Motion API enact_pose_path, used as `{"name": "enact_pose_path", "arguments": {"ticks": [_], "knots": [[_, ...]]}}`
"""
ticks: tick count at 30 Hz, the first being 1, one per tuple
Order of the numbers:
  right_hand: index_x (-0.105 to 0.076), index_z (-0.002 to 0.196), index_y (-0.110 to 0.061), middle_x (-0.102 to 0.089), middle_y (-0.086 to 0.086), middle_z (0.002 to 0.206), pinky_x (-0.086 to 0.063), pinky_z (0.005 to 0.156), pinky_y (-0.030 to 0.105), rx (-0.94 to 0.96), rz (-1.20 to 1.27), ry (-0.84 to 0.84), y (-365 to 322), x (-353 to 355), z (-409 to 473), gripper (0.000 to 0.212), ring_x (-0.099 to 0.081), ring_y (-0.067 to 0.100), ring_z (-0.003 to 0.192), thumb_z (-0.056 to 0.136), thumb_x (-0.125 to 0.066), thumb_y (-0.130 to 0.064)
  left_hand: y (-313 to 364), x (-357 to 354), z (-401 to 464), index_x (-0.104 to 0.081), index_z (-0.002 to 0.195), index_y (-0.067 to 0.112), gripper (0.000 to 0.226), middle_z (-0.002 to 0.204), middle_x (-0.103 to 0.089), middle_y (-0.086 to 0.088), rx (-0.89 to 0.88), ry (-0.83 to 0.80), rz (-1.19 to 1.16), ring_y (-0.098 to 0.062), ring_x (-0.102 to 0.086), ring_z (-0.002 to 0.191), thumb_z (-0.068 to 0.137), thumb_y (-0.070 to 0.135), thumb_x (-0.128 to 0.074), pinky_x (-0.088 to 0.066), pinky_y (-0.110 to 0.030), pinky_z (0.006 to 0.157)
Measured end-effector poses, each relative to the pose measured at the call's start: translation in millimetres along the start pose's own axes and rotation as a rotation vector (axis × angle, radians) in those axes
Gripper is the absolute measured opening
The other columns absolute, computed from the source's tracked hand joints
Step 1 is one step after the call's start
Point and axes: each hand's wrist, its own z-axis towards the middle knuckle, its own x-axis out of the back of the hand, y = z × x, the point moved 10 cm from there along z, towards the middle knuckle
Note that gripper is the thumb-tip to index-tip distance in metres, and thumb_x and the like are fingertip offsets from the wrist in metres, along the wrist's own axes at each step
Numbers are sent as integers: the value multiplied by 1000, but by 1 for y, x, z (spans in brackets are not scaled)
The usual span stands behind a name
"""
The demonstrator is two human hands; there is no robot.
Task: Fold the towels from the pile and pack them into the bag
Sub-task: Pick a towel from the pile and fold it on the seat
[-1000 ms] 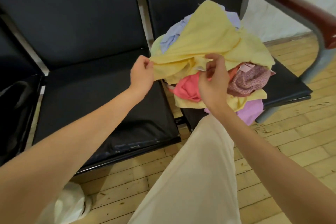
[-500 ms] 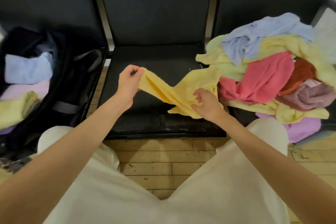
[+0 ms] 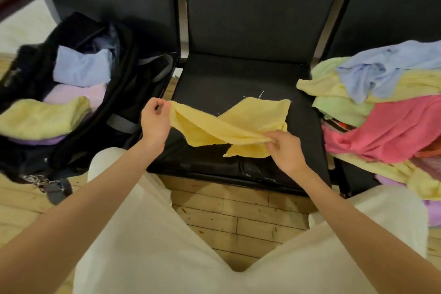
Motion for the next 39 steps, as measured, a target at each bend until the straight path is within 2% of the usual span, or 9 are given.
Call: {"name": "enact_pose_path", "arguments": {"ticks": [6, 10, 14, 19, 24, 28, 30, 33, 39], "knots": [[-58, 78, -15, -54, -3, 73, -39, 63, 22, -205, 692, 212, -7, 39, 11, 25, -49, 7, 69, 96, -44, -7, -1, 11, -2, -58, 100, 10, 14, 87, -58, -3, -39, 167, 145, -19, -55, 80, 98, 20, -47, -46, -34, 71], [-57, 103, -8, -53, 0, 92, -38, 74, 28, -371, 390, 5, 13, 13, 21, 13, -53, 15, 86, 95, -47, -12, -1, 7, -4, -58, 107, 8, 20, 96, -62, -6, -46, 181, 266, -22, -58, 88, 99, 23, -47, -48, -35, 76], [-49, 123, -10, -48, 14, 117, -41, 92, 38, -322, -35, -94, 23, -4, 14, 36, -50, 31, 109, 88, -58, -11, -16, -1, -4, -64, 107, 9, 20, 103, -66, -8, 3, 106, 411, -26, -62, 97, 96, 22, -53, -49, -34, 80], [-62, 113, -13, -57, 10, 112, -40, 91, 37, -155, -216, -139, 6, -14, 8, 28, -54, 26, 103, 90, -62, -29, -25, -4, -7, -66, 106, 11, 20, 101, -68, -8, 18, 73, 566, -27, -63, 96, 94, 23, -55, -46, -32, 73], [-69, 90, -11, -56, 8, 101, -41, 80, 33, -101, -408, -98, 7, -11, 5, 14, -55, 24, 92, 89, -58, -21, -29, -10, -9, -68, 101, 8, 20, 95, -66, -11, 7, 55, 850, -30, -63, 92, 90, 22, -58, -47, -37, 74], [-73, 91, -9, -63, 5, 99, -45, 85, 36, -27, -88, 146, 5, 14, -2, 14, -58, 20, 91, 89, -62, -17, -24, -24, -11, -64, 108, 8, 28, 114, -55, -15, -116, 22, 1089, -33, -51, 109, 86, 25, -65, -39, -45, 94], [-71, 97, -8, -65, 3, 97, -48, 85, 31, 13, 166, 205, 0, 25, -5, 14, -59, 13, 88, 92, -60, -15, -3, -50, -21, -61, 117, 13, 38, 119, -52, -11, -382, -62, 976, -28, -49, 112, 84, 31, -69, -38, -43, 97], [-68, 102, -9, -64, -5, 95, -41, 76, 5, 42, 346, 169, -11, 32, -6, 14, -56, -2, 83, 93, -58, -12, 26, -107, -57, -57, 129, 19, 52, 128, -52, -1, -714, -453, 703, -19, -49, 118, 83, 37, -71, -43, -36, 99], [-69, 104, -8, -62, -7, 96, -40, 74, 2, 93, 359, 157, -17, 36, -8, 16, -56, -3, 85, 93, -58, -13, 53, -171, -81, -57, 130, 22, 51, 129, -58, 5, -769, -706, 677, -12, -50, 121, 85, 43, -66, -37, -27, 99]]}}
